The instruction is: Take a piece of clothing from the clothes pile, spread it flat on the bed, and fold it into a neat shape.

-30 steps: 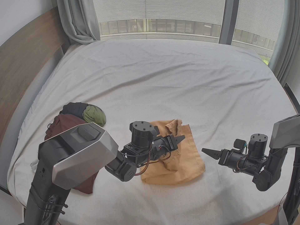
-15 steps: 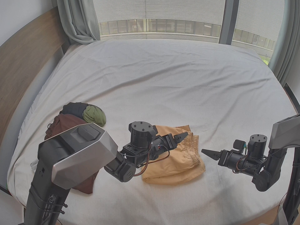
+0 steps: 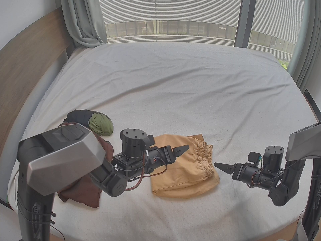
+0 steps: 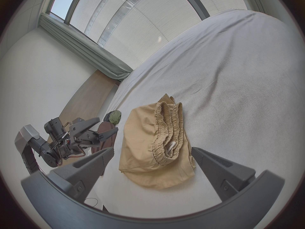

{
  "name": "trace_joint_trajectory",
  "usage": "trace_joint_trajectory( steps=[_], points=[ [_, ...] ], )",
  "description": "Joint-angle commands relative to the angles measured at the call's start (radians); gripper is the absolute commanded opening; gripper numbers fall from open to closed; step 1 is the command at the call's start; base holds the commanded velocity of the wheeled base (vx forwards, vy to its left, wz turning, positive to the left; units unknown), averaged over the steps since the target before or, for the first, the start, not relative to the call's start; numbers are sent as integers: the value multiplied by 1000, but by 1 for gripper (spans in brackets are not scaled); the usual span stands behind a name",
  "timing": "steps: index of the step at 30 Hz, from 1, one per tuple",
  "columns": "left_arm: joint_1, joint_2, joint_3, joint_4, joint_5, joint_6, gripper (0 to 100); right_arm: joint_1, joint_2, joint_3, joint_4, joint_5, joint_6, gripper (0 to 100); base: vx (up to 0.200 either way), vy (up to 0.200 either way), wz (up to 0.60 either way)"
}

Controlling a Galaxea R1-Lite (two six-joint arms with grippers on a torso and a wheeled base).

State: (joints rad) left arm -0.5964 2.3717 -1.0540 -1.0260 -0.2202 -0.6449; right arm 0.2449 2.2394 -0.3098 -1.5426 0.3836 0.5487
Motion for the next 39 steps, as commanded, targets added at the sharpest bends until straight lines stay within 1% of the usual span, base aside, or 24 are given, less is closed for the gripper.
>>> trace_joint_trajectory(
  steps=[1, 4, 7, 8, 10, 11, 12, 13, 15, 17, 19, 20, 22, 25, 26, 27, 29, 33, 36, 37, 38, 39],
  points=[
    [59, -109, 115, -5, -11, 50, 100, 16, 8, 8, -1, 1, 0, 100, 0, 0, 0],
    [110, -163, 183, -20, -34, 57, 100, 28, 22, 8, -1, 0, 4, 100, 0, 0, 0],
    [181, -226, 275, -54, -100, 59, 100, 47, 49, 6, -1, -2, 4, 100, 0, 0, 0],
    [181, -226, 275, -54, -100, 59, 100, 47, 49, 6, -1, -2, 4, 100, 0, 0, 0],
    [231, -276, 345, -79, -142, 67, 100, 60, 71, 1, -1, -3, 5, 100, 0, 0, 0],
    [264, -308, 384, -85, -159, 79, 100, 70, 82, -2, -2, -8, 4, 100, 0, 0, 0],
    [274, -315, 393, -86, -162, 85, 100, 71, 86, -3, -2, -11, 4, 100, 0, 0, 0],
    [310, -339, 428, -91, -182, 111, 100, 80, 105, -12, -2, -25, 5, 100, 0, 0, 0],
    [340, -351, 459, -94, -199, 137, 100, 90, 123, -23, -2, -40, 5, 100, 0, 0, 0],
    [392, -361, 502, -121, -220, 179, 100, 108, 144, -34, -2, -60, 8, 100, 0, 0, 0],
    [417, -355, 526, -155, -228, 203, 100, 119, 152, -38, -2, -63, 8, 100, 0, 0, 0],
    [435, -348, 546, -200, -234, 222, 100, 125, 158, -49, -1, -63, 10, 100, 0, 0, 0],
    [451, -324, 559, -246, -229, 255, 100, 129, 175, -84, -1, -65, 16, 100, 0, 0, 0],
    [464, -308, 583, -293, -229, 327, 100, 139, 197, -135, 1, -95, 39, 100, 0, 0, 0],
    [464, -308, 583, -293, -229, 327, 100, 139, 197, -135, 1, -95, 39, 100, 0, 0, 0],
    [474, -304, 620, -319, -223, 383, 100, 149, 224, -173, -1, -106, 56, 100, 0, 0, 0],
    [472, -302, 654, -338, -220, 422, 100, 148, 243, -190, -1, -106, 57, 100, 0, 0, 0],
    [466, -295, 678, -370, -217, 465, 100, 142, 266, -229, -1, -109, 59, 100, 0, 0, 0],
    [461, -292, 680, -390, -209, 479, 100, 140, 276, -249, -1, -111, 62, 100, 0, 0, 0],
    [461, -285, 681, -398, -208, 481, 100, 140, 287, -264, -1, -124, 63, 100, 0, 0, 0],
    [461, -285, 681, -401, -208, 481, 100, 139, 290, -270, -1, -138, 63, 0, 0, 0, 0],
    [463, -284, 681, -402, -208, 479, 100, 139, 295, -278, -1, -150, 63, 0, 0, 0, 0]
  ],
)
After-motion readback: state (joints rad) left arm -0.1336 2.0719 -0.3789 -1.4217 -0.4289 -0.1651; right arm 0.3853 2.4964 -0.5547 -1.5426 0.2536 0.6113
